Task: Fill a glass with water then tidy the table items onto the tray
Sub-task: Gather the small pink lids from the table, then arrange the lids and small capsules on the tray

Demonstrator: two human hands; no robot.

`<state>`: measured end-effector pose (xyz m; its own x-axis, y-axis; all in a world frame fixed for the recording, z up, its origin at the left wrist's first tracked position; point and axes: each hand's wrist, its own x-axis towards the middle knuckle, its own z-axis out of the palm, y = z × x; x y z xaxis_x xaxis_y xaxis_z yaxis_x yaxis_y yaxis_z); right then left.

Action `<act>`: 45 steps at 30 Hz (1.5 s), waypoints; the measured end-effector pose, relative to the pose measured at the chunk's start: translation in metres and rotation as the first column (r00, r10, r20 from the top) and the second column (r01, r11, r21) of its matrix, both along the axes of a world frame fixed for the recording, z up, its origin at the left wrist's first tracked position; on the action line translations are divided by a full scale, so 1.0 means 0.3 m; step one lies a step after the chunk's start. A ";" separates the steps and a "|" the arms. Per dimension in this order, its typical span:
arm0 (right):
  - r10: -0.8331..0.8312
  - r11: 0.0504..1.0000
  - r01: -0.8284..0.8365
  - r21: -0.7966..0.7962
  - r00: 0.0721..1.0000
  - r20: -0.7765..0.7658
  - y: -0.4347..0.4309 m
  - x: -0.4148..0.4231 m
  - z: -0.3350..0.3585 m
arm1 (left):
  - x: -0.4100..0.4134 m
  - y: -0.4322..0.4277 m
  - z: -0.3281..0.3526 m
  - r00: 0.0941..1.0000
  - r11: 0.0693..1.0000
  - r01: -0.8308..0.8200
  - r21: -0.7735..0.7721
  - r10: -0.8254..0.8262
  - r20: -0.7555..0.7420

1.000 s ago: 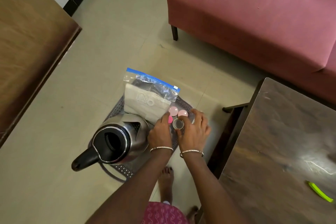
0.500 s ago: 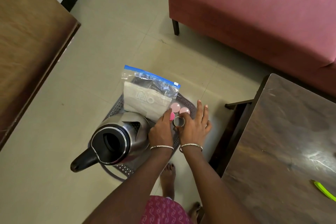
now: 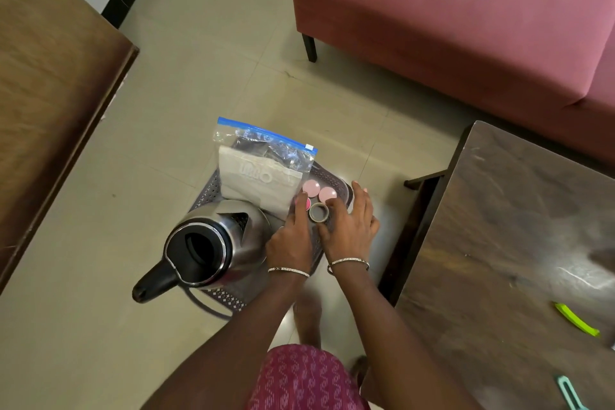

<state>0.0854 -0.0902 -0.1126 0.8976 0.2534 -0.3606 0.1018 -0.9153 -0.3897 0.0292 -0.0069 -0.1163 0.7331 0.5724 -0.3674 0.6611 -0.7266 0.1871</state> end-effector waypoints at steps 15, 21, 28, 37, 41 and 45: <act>-0.368 0.926 0.366 0.098 0.930 0.005 -0.525 -0.175 0.203 | -0.102 -0.386 0.270 0.943 0.961 0.252 -0.113 -0.218 0.250; -0.424 0.903 0.425 0.057 0.905 -0.036 -0.855 -0.240 0.260 | -0.079 -0.690 0.322 0.885 0.910 0.385 -0.156 -0.316 0.341; -0.498 0.865 0.499 0.057 0.867 -0.024 -1.334 -0.291 0.262 | -0.125 -1.129 0.322 0.873 0.859 0.464 -0.216 -0.401 0.278; -0.650 0.760 0.649 0.035 0.760 -0.001 -1.897 -0.333 0.270 | -0.117 -1.586 0.296 0.858 0.810 0.511 -0.287 -0.466 0.215; -0.749 0.663 0.748 0.032 0.663 0.015 -2.076 -0.329 0.260 | -0.055 -1.715 0.270 0.846 0.799 0.532 -0.281 -0.509 0.158; -0.791 0.612 0.789 0.053 0.611 0.029 -2.211 -0.297 0.231 | 0.041 -1.805 0.241 0.879 0.828 0.475 -0.298 -0.461 0.120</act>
<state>-0.0036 -0.7535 -0.0432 0.7704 -0.5514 -0.3201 -0.6365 -0.6369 -0.4349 0.0414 -0.5485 -0.0440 0.9023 0.0184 -0.4307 0.2430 -0.8470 0.4729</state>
